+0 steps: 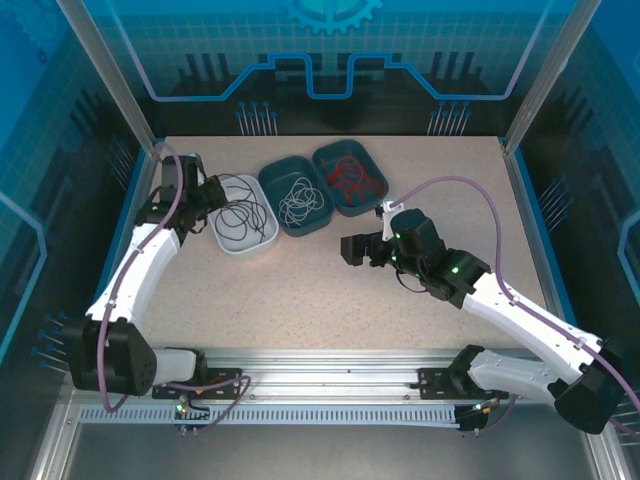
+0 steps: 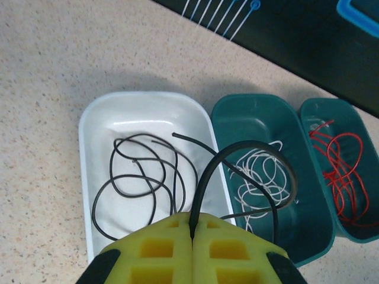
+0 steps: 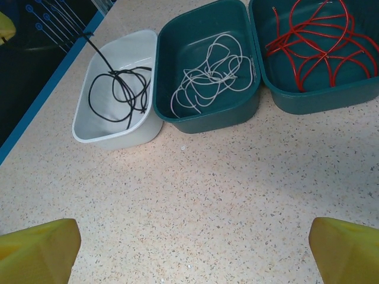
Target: Untangle the cables
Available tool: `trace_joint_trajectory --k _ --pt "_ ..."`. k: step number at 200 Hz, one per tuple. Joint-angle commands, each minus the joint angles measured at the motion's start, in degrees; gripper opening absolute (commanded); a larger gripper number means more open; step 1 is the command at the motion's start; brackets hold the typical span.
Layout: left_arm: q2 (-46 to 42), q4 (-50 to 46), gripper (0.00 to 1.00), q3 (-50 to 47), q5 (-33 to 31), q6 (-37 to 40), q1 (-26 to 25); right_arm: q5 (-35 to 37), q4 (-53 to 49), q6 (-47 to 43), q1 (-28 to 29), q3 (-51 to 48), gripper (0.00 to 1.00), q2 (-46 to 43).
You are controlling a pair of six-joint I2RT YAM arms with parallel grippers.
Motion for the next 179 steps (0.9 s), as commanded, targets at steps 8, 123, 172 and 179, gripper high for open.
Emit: trace_joint_trajectory --k 8,123,172,179 --pt "2.7 2.7 0.0 -1.9 2.6 -1.2 1.0 0.9 -0.9 0.6 -0.6 0.6 1.0 0.6" --pt "12.8 13.0 0.0 -4.0 1.3 3.2 2.5 0.9 -0.2 1.6 -0.8 -1.0 1.0 1.1" --pt "18.1 13.7 0.0 -2.6 -3.6 5.1 2.4 0.7 0.0 1.7 -0.9 -0.9 1.0 1.7" --pt "18.9 13.8 0.0 -2.4 -3.6 5.0 2.5 0.7 0.0 1.7 -0.8 -0.9 1.0 1.8"
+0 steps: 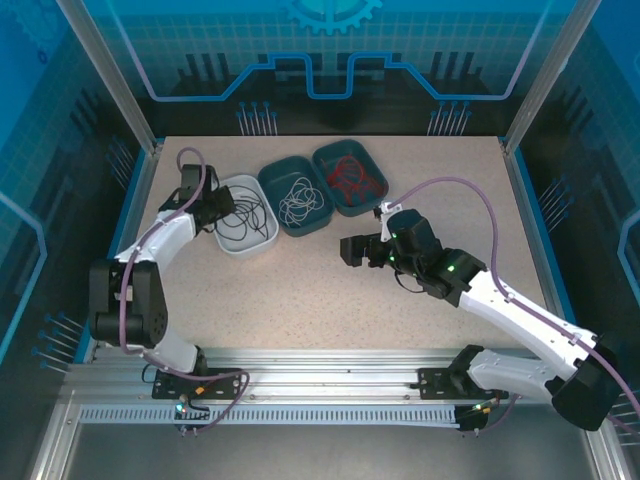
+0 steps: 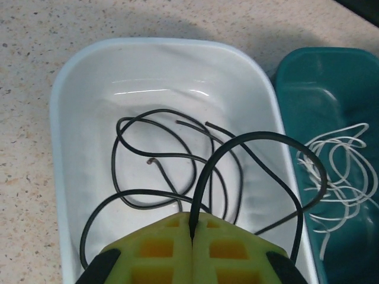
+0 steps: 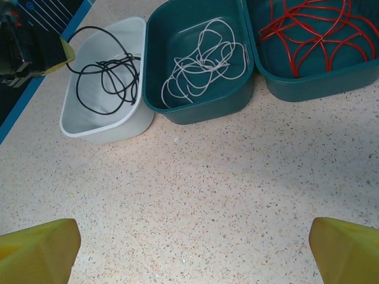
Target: Untangle the cables
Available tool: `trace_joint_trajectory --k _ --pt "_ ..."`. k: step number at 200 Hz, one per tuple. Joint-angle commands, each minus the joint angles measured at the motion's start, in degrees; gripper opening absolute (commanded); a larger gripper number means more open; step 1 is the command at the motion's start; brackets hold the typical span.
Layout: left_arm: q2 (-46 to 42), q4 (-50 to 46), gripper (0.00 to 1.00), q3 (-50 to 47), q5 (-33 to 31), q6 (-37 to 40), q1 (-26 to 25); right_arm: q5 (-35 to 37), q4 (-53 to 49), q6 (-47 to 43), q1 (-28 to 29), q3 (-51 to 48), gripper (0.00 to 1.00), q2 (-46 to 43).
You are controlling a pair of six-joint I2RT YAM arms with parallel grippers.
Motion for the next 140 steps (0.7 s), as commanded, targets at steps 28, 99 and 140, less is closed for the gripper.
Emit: trace_joint_trajectory --k 28,99,140 --pt "4.0 0.2 0.0 1.3 -3.4 0.3 0.7 0.9 -0.2 0.8 -0.6 -0.3 1.0 0.1" --pt "5.9 -5.0 0.11 1.8 -4.9 1.0 0.6 0.5 0.3 1.1 -0.7 -0.4 1.0 0.4" --pt "5.4 -7.8 0.31 2.7 -6.1 1.1 0.0 0.4 0.6 1.5 -0.7 -0.6 1.0 0.5"
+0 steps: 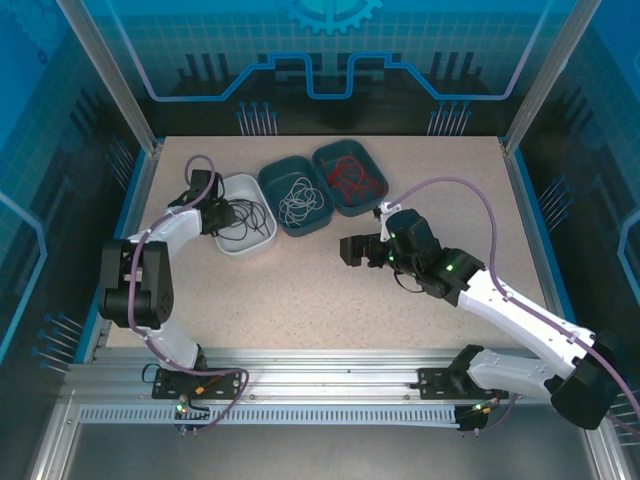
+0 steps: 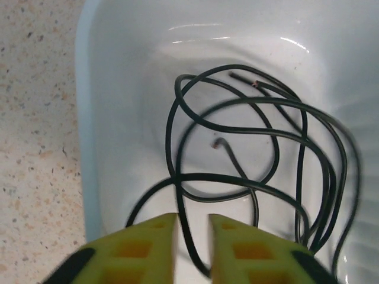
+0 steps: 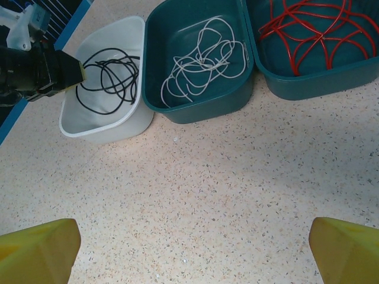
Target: Untangle the cables
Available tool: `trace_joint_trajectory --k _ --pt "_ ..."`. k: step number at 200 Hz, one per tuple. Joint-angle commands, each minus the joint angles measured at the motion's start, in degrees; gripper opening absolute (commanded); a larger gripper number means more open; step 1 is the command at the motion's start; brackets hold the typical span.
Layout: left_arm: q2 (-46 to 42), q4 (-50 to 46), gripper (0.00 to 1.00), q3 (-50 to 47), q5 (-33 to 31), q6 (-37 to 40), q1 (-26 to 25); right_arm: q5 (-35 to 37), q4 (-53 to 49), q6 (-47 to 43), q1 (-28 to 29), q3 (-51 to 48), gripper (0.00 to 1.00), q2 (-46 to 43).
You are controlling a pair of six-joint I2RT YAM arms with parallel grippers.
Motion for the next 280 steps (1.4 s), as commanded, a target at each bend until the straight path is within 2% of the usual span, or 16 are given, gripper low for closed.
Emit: trace_joint_trajectory --k 1,49,91,107,137,159,192,239,280 --pt "0.0 -3.6 0.32 2.0 -1.9 0.8 -0.1 0.4 0.5 0.8 -0.7 -0.6 1.0 0.2" --pt "-6.0 -4.6 0.53 1.9 0.6 -0.6 -0.7 0.8 0.0 0.5 -0.8 -0.4 1.0 -0.3" --pt "-13.0 -4.2 0.65 2.4 6.6 -3.1 -0.9 1.5 -0.5 0.2 -1.0 -0.2 1.0 -0.8" --pt "-16.1 -4.1 0.69 2.1 6.2 -4.1 -1.0 1.5 -0.6 0.3 -1.2 -0.3 1.0 -0.9" --pt "-22.0 -6.3 0.99 -0.1 -1.6 -6.3 -0.6 2.4 -1.7 0.4 -1.3 -0.4 1.0 -1.3" --pt "-23.9 -7.1 0.99 -2.9 -4.4 -8.3 1.7 3.9 -3.5 0.5 -1.4 0.2 1.0 -1.3" --pt "-23.3 -4.3 0.99 -7.6 2.6 -11.7 5.7 5.2 -4.8 0.3 -1.5 0.4 1.0 -1.3" --pt "-19.1 1.3 0.99 -12.1 7.2 -15.0 7.3 5.5 -5.1 1.1 -1.5 -0.4 1.0 -1.8" --pt "-14.1 7.2 0.99 -12.6 13.9 -16.1 7.2 6.0 -5.0 1.3 -1.6 -1.0 1.0 -2.3"
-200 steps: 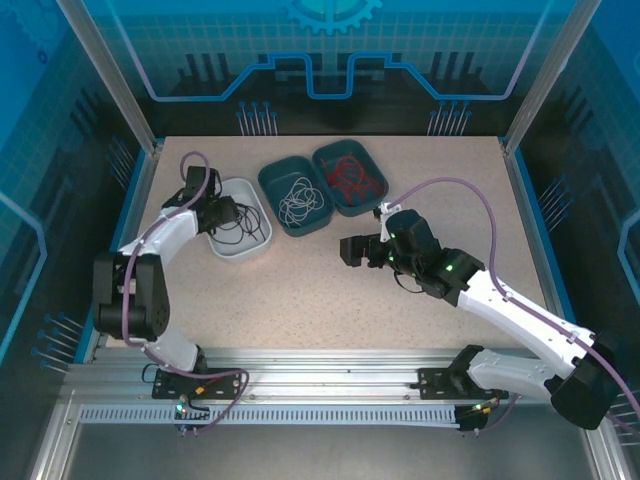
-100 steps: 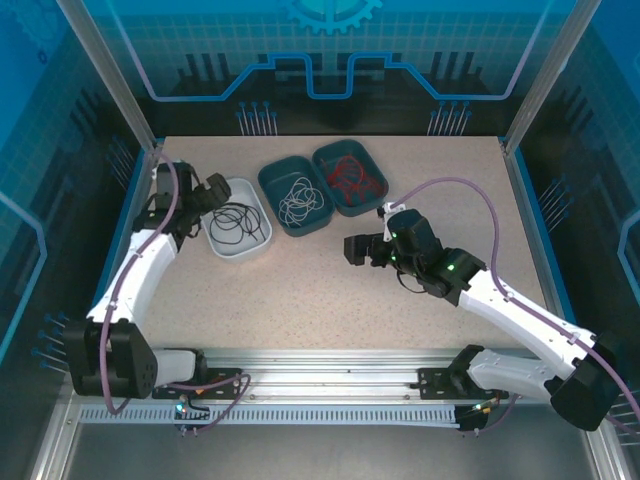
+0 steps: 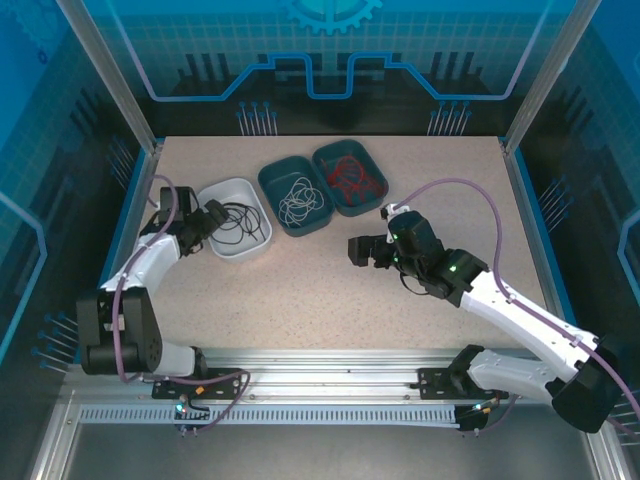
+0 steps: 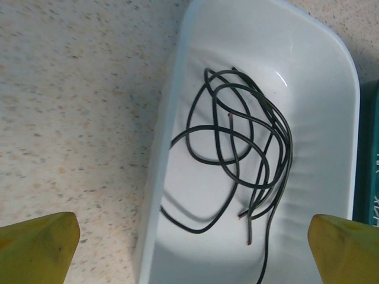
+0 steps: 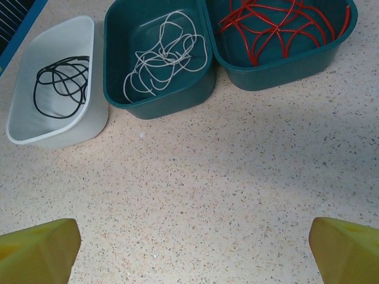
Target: Untangle the cables
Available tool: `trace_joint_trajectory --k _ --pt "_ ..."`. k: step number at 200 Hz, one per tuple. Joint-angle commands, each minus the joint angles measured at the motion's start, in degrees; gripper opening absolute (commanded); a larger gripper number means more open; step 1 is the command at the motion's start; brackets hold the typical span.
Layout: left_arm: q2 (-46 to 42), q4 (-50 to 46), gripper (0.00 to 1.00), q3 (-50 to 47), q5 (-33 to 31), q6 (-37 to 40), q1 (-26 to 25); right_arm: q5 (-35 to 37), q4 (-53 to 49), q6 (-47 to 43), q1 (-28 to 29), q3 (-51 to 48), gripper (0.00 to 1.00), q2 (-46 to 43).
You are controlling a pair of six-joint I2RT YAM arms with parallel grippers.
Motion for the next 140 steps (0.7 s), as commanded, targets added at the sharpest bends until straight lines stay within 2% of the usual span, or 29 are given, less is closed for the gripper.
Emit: trace_joint_trajectory --k 1,54,140 --pt "2.4 5.8 0.99 -0.8 6.0 -1.9 0.4 1.3 -1.0 1.0 -0.8 -0.8 1.0 -1.2" --pt "6.9 9.1 0.99 0.7 10.5 -2.6 0.1 1.5 -1.0 0.9 -0.8 -0.9 1.0 -1.3" --pt "10.3 9.4 0.99 4.4 11.9 -1.0 -1.6 1.7 -0.8 1.0 -0.8 -1.0 1.0 -1.7"
